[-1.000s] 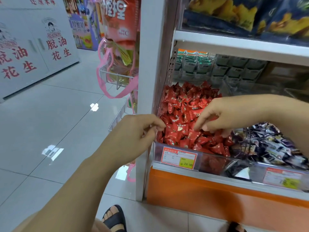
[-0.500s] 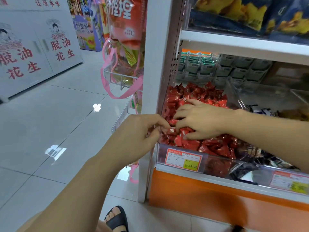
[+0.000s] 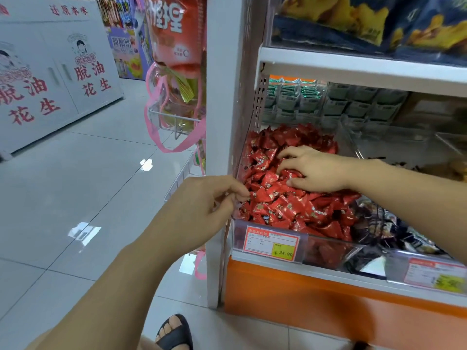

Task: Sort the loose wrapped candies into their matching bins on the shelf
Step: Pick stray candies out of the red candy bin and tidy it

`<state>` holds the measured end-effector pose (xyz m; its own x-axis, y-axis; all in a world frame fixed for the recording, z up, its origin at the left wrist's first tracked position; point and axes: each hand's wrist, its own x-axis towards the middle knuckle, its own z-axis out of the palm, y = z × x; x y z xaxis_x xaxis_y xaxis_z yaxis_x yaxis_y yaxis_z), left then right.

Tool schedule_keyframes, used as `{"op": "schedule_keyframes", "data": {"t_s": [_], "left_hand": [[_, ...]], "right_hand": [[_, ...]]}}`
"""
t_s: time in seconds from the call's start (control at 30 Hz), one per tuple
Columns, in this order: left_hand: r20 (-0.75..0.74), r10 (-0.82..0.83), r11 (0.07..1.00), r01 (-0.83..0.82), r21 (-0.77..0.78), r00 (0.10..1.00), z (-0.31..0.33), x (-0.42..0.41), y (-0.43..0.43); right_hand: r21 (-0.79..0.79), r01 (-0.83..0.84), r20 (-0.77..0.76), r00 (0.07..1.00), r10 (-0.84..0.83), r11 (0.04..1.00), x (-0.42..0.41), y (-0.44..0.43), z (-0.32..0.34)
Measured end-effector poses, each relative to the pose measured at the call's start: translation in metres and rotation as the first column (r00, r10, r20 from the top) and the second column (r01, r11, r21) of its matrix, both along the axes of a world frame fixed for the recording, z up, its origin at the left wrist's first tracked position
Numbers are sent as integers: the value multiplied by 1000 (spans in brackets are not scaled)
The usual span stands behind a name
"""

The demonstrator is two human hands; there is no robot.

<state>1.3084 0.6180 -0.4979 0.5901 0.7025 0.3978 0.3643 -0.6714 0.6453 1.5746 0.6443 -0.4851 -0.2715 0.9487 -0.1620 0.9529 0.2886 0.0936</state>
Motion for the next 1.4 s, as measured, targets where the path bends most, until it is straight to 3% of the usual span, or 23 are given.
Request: {"op": "schedule_keyframes", "data": {"t_s": [0.2, 0.33, 0.43, 0.53, 0.6, 0.8, 0.93, 1.23, 1.4], "left_hand": [[-21, 1, 1000, 0, 11, 1000, 2, 0, 0], [-39, -3, 1000, 4, 20, 999, 2, -1, 1], [-52, 4, 1000, -3, 25, 999, 1, -1, 2], [-43, 10, 1000, -9, 28, 999, 1, -1, 1], [-37, 9, 1000, -9, 14, 999, 1, -1, 0], [-40, -4, 1000, 4, 14, 999, 1, -2, 3], [-26, 7, 1000, -7, 16, 1000, 0, -1, 2], [-25, 22, 999, -21, 47, 999, 0, 1, 0], [-21, 11, 999, -10, 50, 1000, 1, 0, 1]], "right_hand": [[-72, 15, -28, 999, -17, 997, -8, -7, 9], [54, -33, 35, 999, 31, 998, -17, -31, 30], [144, -211, 154, 970, 189, 967, -40, -43, 22], [3, -304, 198, 934, 297, 953, -57, -37, 0], [-69, -243, 284, 925, 253, 968, -51, -31, -7], [-43, -50, 388, 919, 62, 998, -3, -20, 8], [-66, 57, 312, 950, -33, 996, 11, -15, 11], [-129, 68, 289, 957, -28, 989, -4, -6, -6], [-107, 44, 175, 984, -25, 993, -10, -25, 21]]}}
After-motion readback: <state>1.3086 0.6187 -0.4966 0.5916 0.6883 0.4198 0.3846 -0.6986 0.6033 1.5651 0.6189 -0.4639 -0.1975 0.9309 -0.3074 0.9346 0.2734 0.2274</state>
